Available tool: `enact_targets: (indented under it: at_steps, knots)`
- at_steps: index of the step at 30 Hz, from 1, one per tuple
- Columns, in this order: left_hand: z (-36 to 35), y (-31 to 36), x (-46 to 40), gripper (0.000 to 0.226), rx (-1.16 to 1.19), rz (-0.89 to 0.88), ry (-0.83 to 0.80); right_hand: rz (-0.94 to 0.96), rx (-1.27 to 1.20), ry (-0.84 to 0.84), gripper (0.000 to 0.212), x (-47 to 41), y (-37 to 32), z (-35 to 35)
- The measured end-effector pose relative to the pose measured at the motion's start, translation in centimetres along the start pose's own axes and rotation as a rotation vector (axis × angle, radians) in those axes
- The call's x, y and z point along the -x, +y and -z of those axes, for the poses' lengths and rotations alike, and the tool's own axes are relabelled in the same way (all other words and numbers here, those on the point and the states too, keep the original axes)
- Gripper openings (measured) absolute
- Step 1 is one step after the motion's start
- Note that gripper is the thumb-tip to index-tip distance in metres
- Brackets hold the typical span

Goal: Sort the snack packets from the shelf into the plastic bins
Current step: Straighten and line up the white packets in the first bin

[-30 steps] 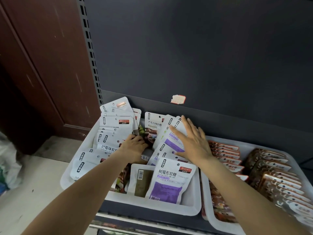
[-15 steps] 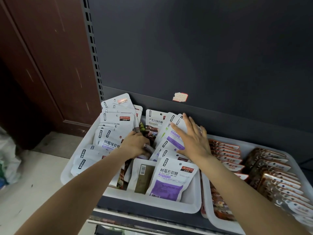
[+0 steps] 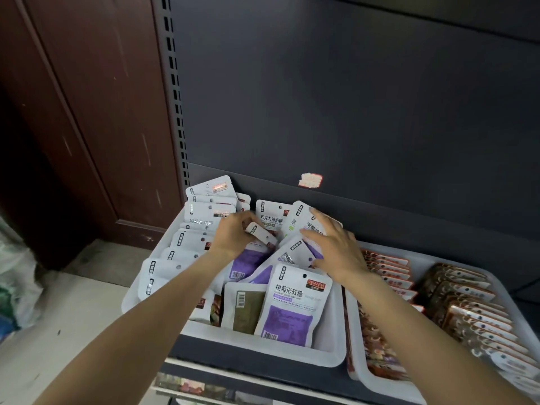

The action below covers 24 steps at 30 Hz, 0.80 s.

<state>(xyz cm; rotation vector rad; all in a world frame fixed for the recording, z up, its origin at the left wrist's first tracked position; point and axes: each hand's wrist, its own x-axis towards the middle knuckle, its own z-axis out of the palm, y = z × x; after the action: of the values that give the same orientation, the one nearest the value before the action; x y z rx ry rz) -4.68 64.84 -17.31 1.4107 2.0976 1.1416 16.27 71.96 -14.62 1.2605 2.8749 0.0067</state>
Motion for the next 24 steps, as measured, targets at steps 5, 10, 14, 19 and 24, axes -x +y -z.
enact_targets:
  at_steps: [5,10,14,19,24]
  knots:
    - [1.6,2.3,-0.9,0.037,-0.053,-0.029,-0.114,-0.086,-0.073,0.012,0.073,-0.1,-0.3,0.5]
    - [2.7,2.6,-0.4,0.018,0.099,-0.034,0.012,-0.110,-0.434,0.080,0.083,-0.5,-0.7,1.0]
    - [3.3,3.6,-0.1,0.022,0.128,-0.081,-0.028,-0.160,-0.533,0.147,0.078,-0.6,-0.5,1.8]
    - [3.1,4.3,0.4,0.033,0.274,-0.097,-0.164,-0.046,-0.746,0.165,0.062,-0.4,-1.2,2.6]
    - [2.5,4.2,0.6,0.027,0.342,-0.063,-0.208,-0.115,-0.728,0.269,0.010,-0.9,-0.9,1.8]
